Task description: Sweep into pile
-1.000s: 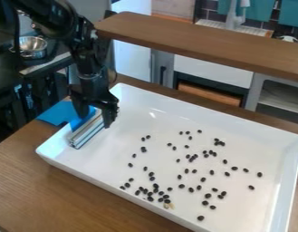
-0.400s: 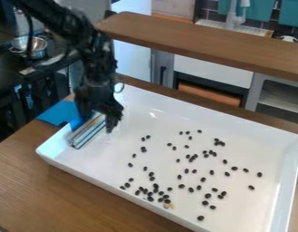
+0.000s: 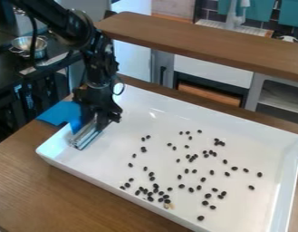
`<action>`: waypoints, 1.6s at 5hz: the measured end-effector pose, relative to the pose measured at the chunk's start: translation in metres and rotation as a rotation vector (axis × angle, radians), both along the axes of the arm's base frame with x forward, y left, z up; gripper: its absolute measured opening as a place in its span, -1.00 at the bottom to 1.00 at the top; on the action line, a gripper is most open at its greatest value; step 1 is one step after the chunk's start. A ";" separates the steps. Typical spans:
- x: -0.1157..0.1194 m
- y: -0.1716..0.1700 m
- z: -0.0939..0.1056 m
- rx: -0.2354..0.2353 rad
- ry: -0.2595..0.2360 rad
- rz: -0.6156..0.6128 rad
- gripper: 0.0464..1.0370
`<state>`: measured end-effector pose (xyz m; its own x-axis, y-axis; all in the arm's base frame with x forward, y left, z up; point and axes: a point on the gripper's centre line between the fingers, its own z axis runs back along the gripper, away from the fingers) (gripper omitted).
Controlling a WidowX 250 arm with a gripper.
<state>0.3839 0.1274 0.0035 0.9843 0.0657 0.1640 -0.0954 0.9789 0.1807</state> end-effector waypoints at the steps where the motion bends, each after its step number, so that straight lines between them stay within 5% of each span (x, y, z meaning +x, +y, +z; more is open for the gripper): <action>1: -0.002 -0.005 -0.001 -0.023 0.010 -0.015 -0.39; 3: -0.010 -0.032 -0.002 -0.058 0.063 -0.021 -0.39; 8: -0.036 -0.111 -0.004 -0.063 0.078 -0.018 -0.39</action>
<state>0.3483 0.0164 -0.0007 0.9950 0.0553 0.0831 -0.0655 0.9900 0.1249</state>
